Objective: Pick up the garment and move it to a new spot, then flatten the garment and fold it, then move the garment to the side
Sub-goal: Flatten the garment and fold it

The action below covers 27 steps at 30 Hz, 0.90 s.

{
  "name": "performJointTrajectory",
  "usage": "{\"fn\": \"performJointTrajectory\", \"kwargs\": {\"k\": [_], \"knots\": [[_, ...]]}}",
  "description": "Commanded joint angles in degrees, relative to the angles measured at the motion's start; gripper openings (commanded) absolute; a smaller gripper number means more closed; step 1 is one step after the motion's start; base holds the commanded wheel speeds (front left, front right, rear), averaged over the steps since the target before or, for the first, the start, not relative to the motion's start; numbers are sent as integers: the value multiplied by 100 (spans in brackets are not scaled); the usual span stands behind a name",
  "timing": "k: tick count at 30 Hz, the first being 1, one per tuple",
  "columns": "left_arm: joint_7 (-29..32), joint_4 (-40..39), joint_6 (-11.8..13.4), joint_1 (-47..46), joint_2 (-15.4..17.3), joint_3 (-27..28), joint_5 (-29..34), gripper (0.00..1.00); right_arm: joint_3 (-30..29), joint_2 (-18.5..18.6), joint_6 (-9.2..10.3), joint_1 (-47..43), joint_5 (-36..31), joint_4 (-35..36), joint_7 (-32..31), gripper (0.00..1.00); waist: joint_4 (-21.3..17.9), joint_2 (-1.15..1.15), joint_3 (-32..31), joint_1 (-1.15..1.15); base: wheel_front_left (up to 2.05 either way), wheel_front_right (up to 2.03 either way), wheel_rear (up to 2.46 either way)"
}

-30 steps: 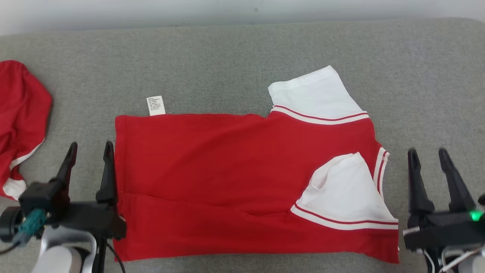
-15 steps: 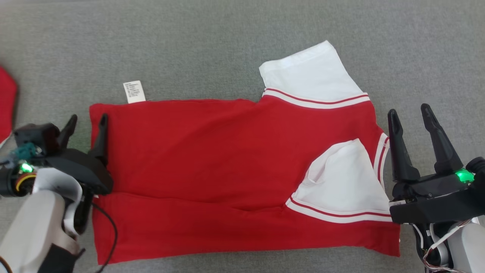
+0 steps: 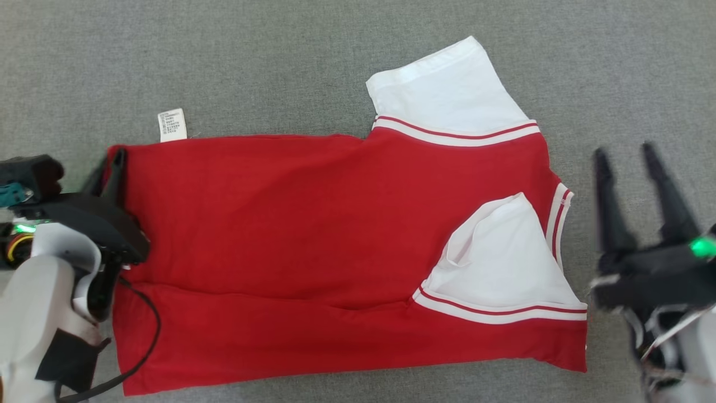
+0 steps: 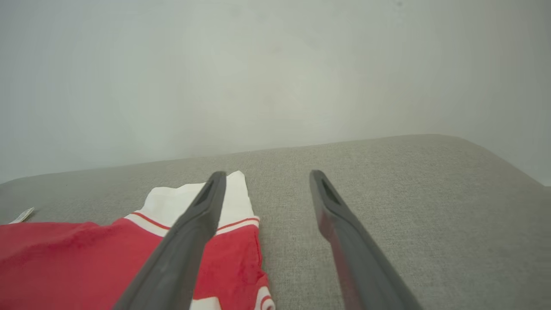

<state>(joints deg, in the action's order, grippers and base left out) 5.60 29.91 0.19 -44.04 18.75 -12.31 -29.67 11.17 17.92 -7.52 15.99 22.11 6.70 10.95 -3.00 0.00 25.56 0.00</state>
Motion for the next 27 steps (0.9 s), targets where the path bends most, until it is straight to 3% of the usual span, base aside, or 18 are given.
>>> {"fn": "performJointTrajectory", "kwargs": {"k": [1, 5, 10, 17, 23, 27], "knots": [[84, 60, -23, 38, -47, -110, 5, 0, -87, 148, 6, 329, 94, -120, -7, 100, 38, 0, 20, 0, 0, 0, 0], [51, -43, -10, -43, -99, -208, 82, 0, -98, 389, 6, 865, 271, -525, -78, 100, 151, 0, 52, 0, 0, 0, 0], [-12, -244, 3, -219, -274, -384, 182, 0, 335, 857, 5, 1968, 577, -1475, -263, 100, 481, 0, 169, 0, 0, 0, 0], [-93, -373, -107, -526, -609, -697, 271, 0, 1700, 1457, 5, 3204, 1069, -2792, -612, 100, 1045, 0, 347, 0, 0, 0, 0], [-182, -287, -210, -739, -812, -889, 298, 0, 2851, 1687, 5, 3857, 1556, -3680, -864, 100, 1353, 0, 452, 0, 0, 0, 0], [-240, -245, -248, -849, -882, -973, 314, 0, 3279, 1763, 5, 4249, 1891, -4172, -957, 100, 1453, 0, 520, 0, 0, 0, 0]]}}
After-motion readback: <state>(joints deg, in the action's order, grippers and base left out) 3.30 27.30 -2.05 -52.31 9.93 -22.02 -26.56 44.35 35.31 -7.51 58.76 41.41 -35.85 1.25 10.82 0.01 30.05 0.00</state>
